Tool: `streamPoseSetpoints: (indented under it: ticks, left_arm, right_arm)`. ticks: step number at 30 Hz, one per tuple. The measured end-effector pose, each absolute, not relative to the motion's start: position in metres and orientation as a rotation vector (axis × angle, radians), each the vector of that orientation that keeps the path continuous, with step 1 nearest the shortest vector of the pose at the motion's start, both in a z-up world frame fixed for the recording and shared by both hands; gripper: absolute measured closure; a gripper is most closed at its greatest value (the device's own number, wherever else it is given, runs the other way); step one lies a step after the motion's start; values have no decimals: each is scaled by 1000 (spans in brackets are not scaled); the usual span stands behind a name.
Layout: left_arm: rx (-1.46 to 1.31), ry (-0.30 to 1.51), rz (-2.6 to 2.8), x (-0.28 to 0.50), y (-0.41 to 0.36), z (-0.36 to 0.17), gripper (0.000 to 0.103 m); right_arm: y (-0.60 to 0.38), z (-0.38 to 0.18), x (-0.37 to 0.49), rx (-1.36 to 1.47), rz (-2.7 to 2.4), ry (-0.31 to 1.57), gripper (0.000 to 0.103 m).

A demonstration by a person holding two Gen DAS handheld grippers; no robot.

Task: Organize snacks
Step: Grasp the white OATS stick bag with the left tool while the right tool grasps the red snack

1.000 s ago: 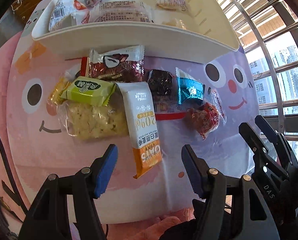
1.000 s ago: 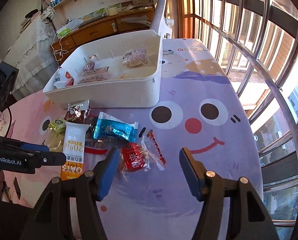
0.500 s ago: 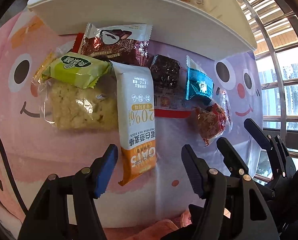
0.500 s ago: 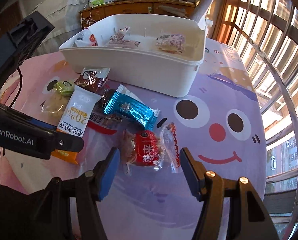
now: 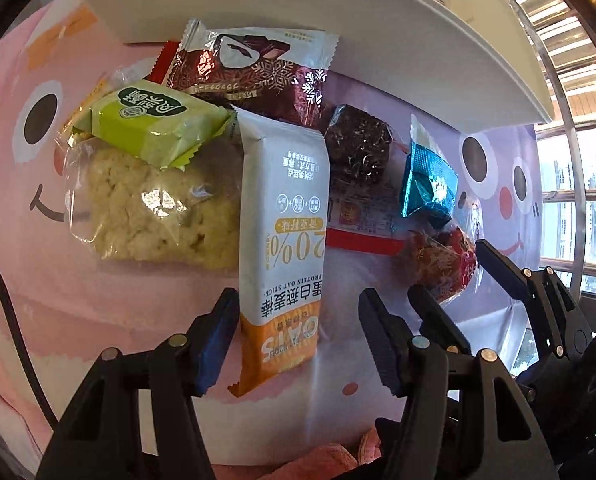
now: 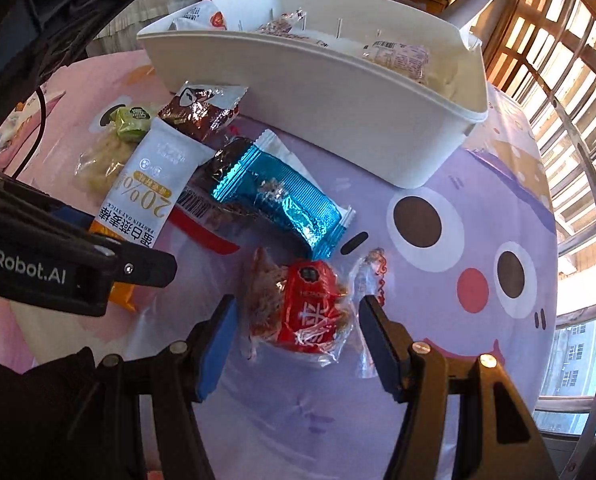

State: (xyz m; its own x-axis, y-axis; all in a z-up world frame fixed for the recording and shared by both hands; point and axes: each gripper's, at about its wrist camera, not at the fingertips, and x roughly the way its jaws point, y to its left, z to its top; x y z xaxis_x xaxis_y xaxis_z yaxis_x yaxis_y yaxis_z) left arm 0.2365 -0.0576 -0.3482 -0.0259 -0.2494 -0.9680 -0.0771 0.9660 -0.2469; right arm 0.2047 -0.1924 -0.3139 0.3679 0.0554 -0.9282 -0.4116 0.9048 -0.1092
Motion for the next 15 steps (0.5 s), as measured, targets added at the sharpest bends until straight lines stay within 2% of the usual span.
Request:
streamPoseSetpoints:
  ticks: [6, 8, 10, 15]
  left_arm:
    - [-279, 1600, -111, 244, -62, -355, 54]
    - [-290, 1602, -105, 246, -59, -357, 63]
    - [-308, 1609, -101, 247, -59, -359, 67]
    - [-332, 1611, -107, 246, -54, -359, 68]
  right_arm:
    - [-191, -322, 214, -378, 326, 1185, 41]
    - [-191, -322, 216, -378, 334, 1188, 41]
    - [-191, -322, 217, -378, 339, 1188, 41]
    - [-193, -324, 219, -388, 345, 1192, 43]
